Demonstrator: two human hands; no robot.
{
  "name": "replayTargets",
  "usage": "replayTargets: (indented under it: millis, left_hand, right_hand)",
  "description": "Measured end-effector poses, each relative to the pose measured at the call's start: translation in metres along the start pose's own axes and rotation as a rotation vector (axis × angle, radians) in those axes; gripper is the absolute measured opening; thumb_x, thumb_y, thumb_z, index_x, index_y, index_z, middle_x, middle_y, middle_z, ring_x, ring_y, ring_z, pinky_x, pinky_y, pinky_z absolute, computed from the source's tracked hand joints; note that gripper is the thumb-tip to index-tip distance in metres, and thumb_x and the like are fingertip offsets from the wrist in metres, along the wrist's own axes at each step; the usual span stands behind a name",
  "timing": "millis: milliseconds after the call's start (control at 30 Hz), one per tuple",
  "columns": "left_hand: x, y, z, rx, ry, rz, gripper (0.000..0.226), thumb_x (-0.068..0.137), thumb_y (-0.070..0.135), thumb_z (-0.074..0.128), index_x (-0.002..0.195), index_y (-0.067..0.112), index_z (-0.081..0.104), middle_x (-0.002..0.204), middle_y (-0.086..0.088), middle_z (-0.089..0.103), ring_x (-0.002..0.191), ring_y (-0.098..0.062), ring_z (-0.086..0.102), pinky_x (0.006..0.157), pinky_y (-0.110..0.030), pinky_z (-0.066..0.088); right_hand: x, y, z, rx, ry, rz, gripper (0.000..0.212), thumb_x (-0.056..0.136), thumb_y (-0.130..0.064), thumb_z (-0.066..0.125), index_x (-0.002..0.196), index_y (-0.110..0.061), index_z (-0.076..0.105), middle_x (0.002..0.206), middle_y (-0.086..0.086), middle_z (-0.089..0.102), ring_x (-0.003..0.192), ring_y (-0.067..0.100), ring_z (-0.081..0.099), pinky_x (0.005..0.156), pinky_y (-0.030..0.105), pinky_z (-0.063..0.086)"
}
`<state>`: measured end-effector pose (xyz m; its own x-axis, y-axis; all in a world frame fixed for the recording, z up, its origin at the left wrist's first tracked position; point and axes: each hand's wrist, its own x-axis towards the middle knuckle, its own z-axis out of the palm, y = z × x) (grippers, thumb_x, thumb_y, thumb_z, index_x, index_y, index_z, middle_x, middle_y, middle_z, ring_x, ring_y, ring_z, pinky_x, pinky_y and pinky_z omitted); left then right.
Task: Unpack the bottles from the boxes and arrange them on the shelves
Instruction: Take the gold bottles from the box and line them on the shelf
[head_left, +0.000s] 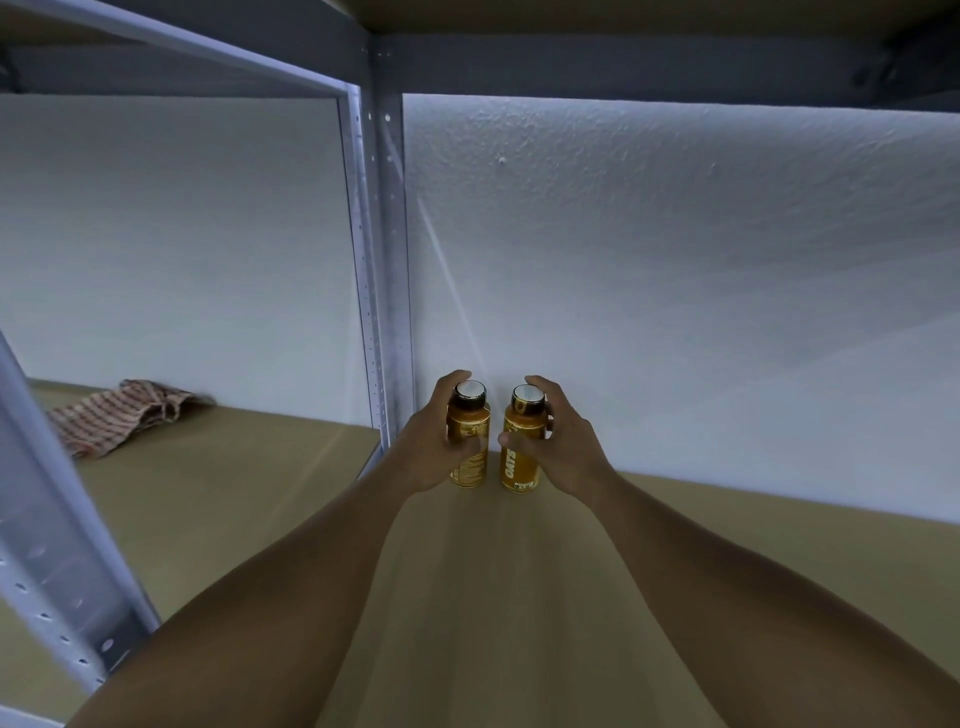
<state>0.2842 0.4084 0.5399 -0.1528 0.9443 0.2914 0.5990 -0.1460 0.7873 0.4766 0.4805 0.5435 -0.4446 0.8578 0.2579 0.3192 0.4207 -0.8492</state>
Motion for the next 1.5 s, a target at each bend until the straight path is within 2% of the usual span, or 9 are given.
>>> replayTargets:
  millis: [100, 200, 333, 500, 700, 967, 1233, 1367, 1500]
  left_hand:
    - [0.001, 0.002, -0.003, -0.075, 0.04, -0.021, 0.089, 0.088, 0.029, 0.079, 0.154, 0.041, 0.02, 0.156, 0.001, 0.04, 0.135, -0.018, 0.045, 0.107, -0.041, 0.046]
    - [0.004, 0.014, -0.009, -0.068, 0.172, -0.051, 0.075, 0.088, 0.043, 0.076, 0.149, 0.043, 0.032, 0.145, 0.005, 0.049, 0.124, -0.016, 0.054, 0.095, -0.039, 0.055]
    - [0.011, 0.03, -0.017, 0.101, 0.297, -0.047, 0.056, 0.089, 0.049, 0.071, 0.137, 0.028, 0.053, 0.124, 0.001, 0.063, 0.105, -0.016, 0.062, 0.079, -0.028, 0.054]
    - [0.015, 0.037, -0.02, 0.258, 0.239, -0.105, 0.05, 0.088, 0.056, 0.07, 0.121, 0.02, 0.063, 0.11, -0.003, 0.07, 0.096, -0.019, 0.066, 0.068, -0.026, 0.049]
    - [0.018, 0.036, -0.025, 0.307, 0.165, -0.055, 0.035, 0.096, 0.048, 0.062, 0.115, 0.019, 0.067, 0.11, -0.002, 0.073, 0.094, -0.018, 0.067, 0.074, -0.029, 0.053]
    - [0.016, 0.038, -0.03, 0.17, -0.067, -0.109, 0.048, 0.105, 0.042, 0.049, 0.15, 0.026, 0.048, 0.152, -0.005, 0.051, 0.136, -0.024, 0.049, 0.106, -0.035, 0.04]
    - [0.01, 0.034, -0.025, 0.287, 0.106, -0.085, 0.052, 0.089, 0.058, 0.067, 0.128, 0.025, 0.058, 0.114, -0.003, 0.067, 0.09, -0.017, 0.065, 0.061, -0.021, 0.046]
    - [0.012, 0.034, -0.025, 0.284, 0.087, -0.03, 0.036, 0.095, 0.046, 0.064, 0.121, 0.02, 0.062, 0.108, -0.002, 0.07, 0.092, -0.019, 0.067, 0.07, -0.027, 0.05]
    - [0.019, 0.033, -0.031, 0.286, -0.061, -0.051, 0.042, 0.103, 0.035, 0.054, 0.143, 0.022, 0.055, 0.144, -0.005, 0.058, 0.124, -0.024, 0.058, 0.096, -0.031, 0.046]
  right_hand:
    - [-0.003, -0.005, -0.005, -0.017, -0.001, 0.004, 0.082, 0.081, -0.047, 0.081, 0.149, -0.041, 0.036, 0.131, -0.02, 0.05, 0.119, 0.006, 0.049, 0.099, 0.028, 0.043]
    - [0.0, -0.014, -0.016, -0.104, 0.06, -0.014, 0.069, 0.085, -0.057, 0.072, 0.145, -0.04, 0.043, 0.137, -0.01, 0.055, 0.115, 0.011, 0.056, 0.09, 0.027, 0.048]
    - [0.009, -0.028, -0.029, -0.261, 0.042, -0.052, 0.056, 0.085, -0.054, 0.073, 0.134, -0.033, 0.056, 0.126, -0.006, 0.062, 0.103, 0.012, 0.061, 0.078, 0.024, 0.046]
    - [0.018, -0.032, -0.029, -0.322, 0.013, -0.051, 0.045, 0.087, -0.043, 0.074, 0.126, -0.023, 0.064, 0.125, -0.001, 0.066, 0.1, 0.015, 0.062, 0.082, 0.029, 0.048]
    - [0.016, -0.029, -0.028, -0.322, 0.027, -0.047, 0.037, 0.089, -0.04, 0.074, 0.12, -0.021, 0.067, 0.122, -0.004, 0.067, 0.103, 0.018, 0.064, 0.081, 0.031, 0.049]
    - [0.014, -0.028, -0.025, -0.367, 0.036, -0.048, 0.038, 0.092, -0.039, 0.071, 0.123, -0.02, 0.065, 0.125, -0.002, 0.067, 0.104, 0.018, 0.063, 0.08, 0.028, 0.045]
    - [0.012, -0.032, -0.024, -0.379, 0.037, -0.051, 0.037, 0.092, -0.039, 0.07, 0.123, -0.019, 0.065, 0.125, 0.0, 0.067, 0.104, 0.021, 0.064, 0.087, 0.036, 0.053]
    - [0.011, -0.033, -0.024, -0.375, 0.039, -0.047, 0.036, 0.092, -0.039, 0.071, 0.122, -0.02, 0.065, 0.124, -0.001, 0.066, 0.104, 0.021, 0.064, 0.086, 0.034, 0.051]
    - [0.011, -0.033, -0.024, -0.367, 0.038, -0.048, 0.035, 0.092, -0.038, 0.071, 0.121, -0.02, 0.065, 0.123, -0.001, 0.066, 0.103, 0.02, 0.063, 0.083, 0.031, 0.048]
